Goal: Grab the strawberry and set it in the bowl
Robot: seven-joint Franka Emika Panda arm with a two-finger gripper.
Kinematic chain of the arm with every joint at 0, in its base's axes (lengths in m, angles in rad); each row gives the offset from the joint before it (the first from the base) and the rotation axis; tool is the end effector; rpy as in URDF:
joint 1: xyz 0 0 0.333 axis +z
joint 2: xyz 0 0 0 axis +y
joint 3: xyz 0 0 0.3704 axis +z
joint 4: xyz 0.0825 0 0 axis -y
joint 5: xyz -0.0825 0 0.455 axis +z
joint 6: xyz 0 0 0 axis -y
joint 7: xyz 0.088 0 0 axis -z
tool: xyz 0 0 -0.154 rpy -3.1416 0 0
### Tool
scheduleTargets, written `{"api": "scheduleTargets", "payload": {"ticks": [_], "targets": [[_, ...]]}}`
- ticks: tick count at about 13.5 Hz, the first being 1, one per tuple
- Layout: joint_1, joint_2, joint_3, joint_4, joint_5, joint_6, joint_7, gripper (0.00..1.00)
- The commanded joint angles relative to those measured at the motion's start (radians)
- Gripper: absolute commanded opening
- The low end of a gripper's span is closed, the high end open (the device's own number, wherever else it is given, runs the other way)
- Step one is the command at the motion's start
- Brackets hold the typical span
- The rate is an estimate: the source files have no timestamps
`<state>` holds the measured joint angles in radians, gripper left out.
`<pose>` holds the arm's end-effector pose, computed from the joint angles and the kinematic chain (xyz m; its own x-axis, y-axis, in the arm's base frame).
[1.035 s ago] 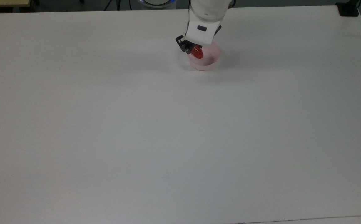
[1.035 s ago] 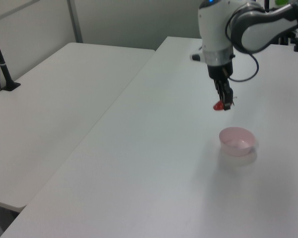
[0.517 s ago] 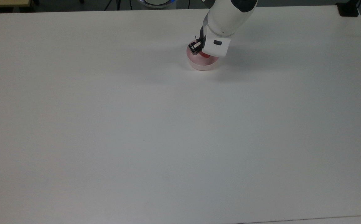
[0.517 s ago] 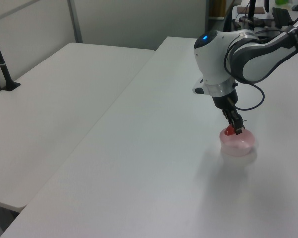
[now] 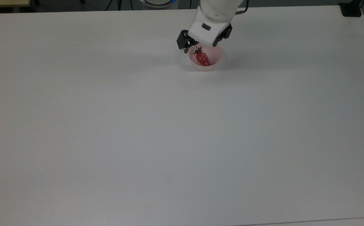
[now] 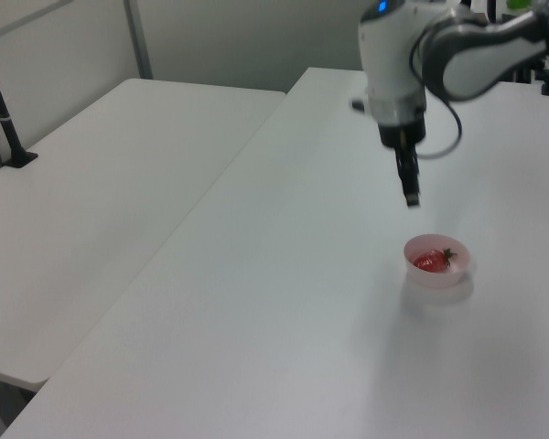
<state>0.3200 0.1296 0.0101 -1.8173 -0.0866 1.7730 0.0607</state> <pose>0.6124 0.1975 0.4328 0.9455 0.2786 -0.1686 0.2961 -0.9509 0.0895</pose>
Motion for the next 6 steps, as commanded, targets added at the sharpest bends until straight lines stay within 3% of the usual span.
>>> {"api": "scheduleTargets", "payload": {"ticks": [1, 6], "targets": [[-0.152, -0.045, 0.068, 0.075, -0.022, -0.026, 0.111, 1.0], [-0.231, -0.077, 0.054, 0.113, -0.013, -0.044, 0.084, 1.0]]}}
